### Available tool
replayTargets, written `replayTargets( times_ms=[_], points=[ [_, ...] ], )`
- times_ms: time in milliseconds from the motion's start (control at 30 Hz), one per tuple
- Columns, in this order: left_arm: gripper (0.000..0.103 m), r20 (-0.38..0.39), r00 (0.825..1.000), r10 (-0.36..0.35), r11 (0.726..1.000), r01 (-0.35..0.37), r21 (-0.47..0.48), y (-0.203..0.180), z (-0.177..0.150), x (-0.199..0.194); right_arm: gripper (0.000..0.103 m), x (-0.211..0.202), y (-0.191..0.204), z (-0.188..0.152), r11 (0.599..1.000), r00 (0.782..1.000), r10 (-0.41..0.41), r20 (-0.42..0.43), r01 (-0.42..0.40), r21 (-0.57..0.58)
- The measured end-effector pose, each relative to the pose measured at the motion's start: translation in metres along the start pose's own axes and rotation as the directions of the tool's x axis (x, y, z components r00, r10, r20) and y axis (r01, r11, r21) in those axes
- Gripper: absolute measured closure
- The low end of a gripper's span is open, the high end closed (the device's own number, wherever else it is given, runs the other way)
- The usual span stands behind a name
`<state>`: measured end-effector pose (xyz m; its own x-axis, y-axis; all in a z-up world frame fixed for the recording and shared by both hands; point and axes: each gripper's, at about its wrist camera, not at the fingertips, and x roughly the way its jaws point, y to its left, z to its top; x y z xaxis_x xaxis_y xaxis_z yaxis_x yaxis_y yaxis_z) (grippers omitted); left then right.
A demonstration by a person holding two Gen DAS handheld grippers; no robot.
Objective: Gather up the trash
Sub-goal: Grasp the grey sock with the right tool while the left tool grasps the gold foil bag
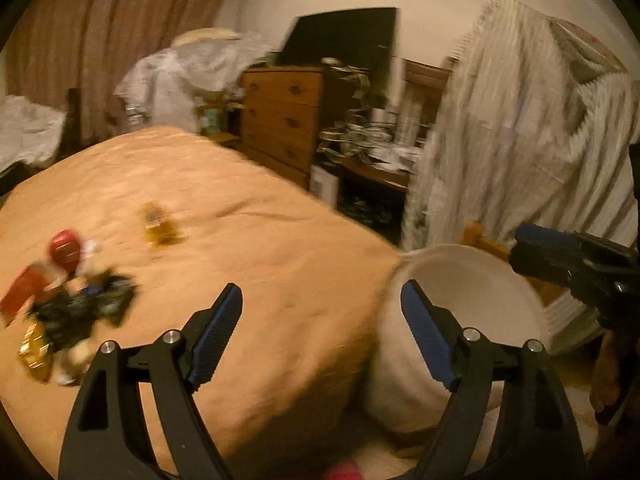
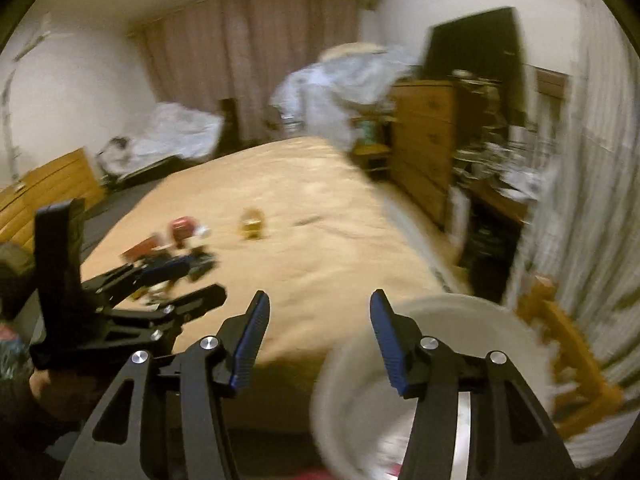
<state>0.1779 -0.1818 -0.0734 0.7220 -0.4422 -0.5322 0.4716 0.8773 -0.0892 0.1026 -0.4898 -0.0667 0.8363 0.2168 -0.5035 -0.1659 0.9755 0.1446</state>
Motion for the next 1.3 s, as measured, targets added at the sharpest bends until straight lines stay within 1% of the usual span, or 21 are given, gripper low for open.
replayTargets(
  times_ms=[67, 100, 133, 167, 267, 367, 400, 433, 467, 533, 600, 733, 833, 933, 967, 1067, 1100, 1133, 1167, 1233, 1300],
  points=[
    [0.025, -0.002, 0.999, 0.047, 0.998, -0.047, -0.038, 0.032, -0.006, -0.011, 0.048, 0.023, 0.033, 0.000, 0.997, 0.997, 0.071, -0.022, -0.072, -0.029],
    [0.025, -0.006, 0.997, 0.081, 0.995, -0.081, -0.065, 0.054, -0.011, -0.018, 0.048, 0.036, 0.051, -0.001, 0.993, 0.994, 0.105, -0.042, -0.107, -0.040],
    [0.025, -0.013, 0.993, 0.120, 0.989, -0.121, -0.089, 0.078, -0.017, -0.024, 0.048, 0.046, 0.064, -0.001, 0.990, 0.990, 0.127, -0.055, -0.130, -0.048],
    [0.025, -0.019, 0.988, 0.152, 0.982, -0.153, -0.108, 0.095, -0.020, -0.029, 0.048, 0.062, 0.084, -0.002, 0.984, 0.983, 0.167, -0.080, -0.172, -0.056],
    [0.025, -0.055, 0.964, 0.260, 0.948, -0.266, -0.175, 0.165, -0.037, -0.046, 0.048, 0.095, 0.128, -0.006, 0.967, 0.963, 0.234, -0.132, -0.245, -0.066],
    [0.024, -0.109, 0.933, 0.342, 0.906, -0.358, -0.226, 0.233, -0.055, -0.058, 0.048, 0.132, 0.174, -0.012, 0.947, 0.935, 0.295, -0.196, -0.314, -0.071],
    [0.022, -0.135, 0.920, 0.368, 0.889, -0.390, -0.241, 0.257, -0.061, -0.058, 0.048, 0.141, 0.185, -0.014, 0.942, 0.928, 0.307, -0.212, -0.328, -0.070],
    [0.021, -0.150, 0.913, 0.378, 0.880, -0.405, -0.248, 0.272, -0.064, -0.058, 0.047, 0.152, 0.196, -0.016, 0.936, 0.918, 0.323, -0.233, -0.346, -0.066],
    [0.021, -0.161, 0.909, 0.385, 0.874, -0.415, -0.253, 0.284, -0.067, -0.058, 0.047, 0.166, 0.210, -0.017, 0.927, 0.902, 0.345, -0.260, -0.370, -0.055],
    [0.021, -0.185, 0.906, 0.380, 0.871, -0.418, -0.259, 0.306, -0.073, -0.055, 0.043, 0.188, 0.231, -0.019, 0.917, 0.883, 0.368, -0.292, -0.396, -0.042],
    [0.020, -0.189, 0.907, 0.375, 0.879, -0.413, -0.237, 0.314, -0.071, -0.049, 0.040, 0.212, 0.254, -0.020, 0.914, 0.872, 0.371, -0.319, -0.404, -0.042],
    [0.019, -0.196, 0.914, 0.355, 0.904, -0.389, -0.176, 0.317, -0.070, -0.029, 0.040, 0.256, 0.278, -0.023, 0.916, 0.856, 0.362, -0.370, -0.401, -0.031],
    [0.019, -0.212, 0.915, 0.344, 0.917, -0.376, -0.133, 0.315, -0.067, -0.009, 0.040, 0.280, 0.285, -0.033, 0.930, 0.858, 0.320, -0.402, -0.366, -0.042],
    [0.019, -0.229, 0.917, 0.327, 0.923, -0.362, -0.132, 0.322, -0.068, 0.008, 0.040, 0.293, 0.288, -0.041, 0.942, 0.869, 0.279, -0.408, -0.331, -0.061],
    [0.021, -0.233, 0.917, 0.324, 0.924, -0.360, -0.130, 0.324, -0.068, 0.011, 0.042, 0.297, 0.289, -0.042, 0.943, 0.869, 0.274, -0.411, -0.328, -0.064],
    [0.035, -0.267, 0.914, 0.307, 0.931, -0.346, -0.116, 0.327, -0.069, 0.025, 0.049, 0.305, 0.291, -0.047, 0.945, 0.870, 0.253, -0.422, -0.317, -0.086],
    [0.044, -0.276, 0.912, 0.303, 0.932, -0.344, -0.115, 0.328, -0.071, 0.027, 0.050, 0.307, 0.290, -0.047, 0.945, 0.873, 0.251, -0.418, -0.314, -0.087],
    [0.050, -0.287, 0.913, 0.289, 0.934, -0.334, -0.122, 0.330, -0.074, 0.028, 0.051, 0.306, 0.288, -0.048, 0.946, 0.875, 0.251, -0.414, -0.313, -0.087],
    [0.051, -0.288, 0.913, 0.290, 0.933, -0.337, -0.128, 0.331, -0.074, 0.027, 0.053, 0.306, 0.288, -0.047, 0.946, 0.877, 0.251, -0.409, -0.312, -0.089],
    [0.061, -0.284, 0.916, 0.282, 0.929, -0.335, -0.157, 0.335, -0.079, 0.017, 0.055, 0.303, 0.286, -0.046, 0.947, 0.884, 0.250, -0.395, -0.309, -0.092],
    [0.062, -0.279, 0.917, 0.284, 0.923, -0.340, -0.181, 0.338, -0.085, 0.005, 0.055, 0.297, 0.281, -0.045, 0.947, 0.889, 0.259, -0.378, -0.311, -0.082]
  ],
)
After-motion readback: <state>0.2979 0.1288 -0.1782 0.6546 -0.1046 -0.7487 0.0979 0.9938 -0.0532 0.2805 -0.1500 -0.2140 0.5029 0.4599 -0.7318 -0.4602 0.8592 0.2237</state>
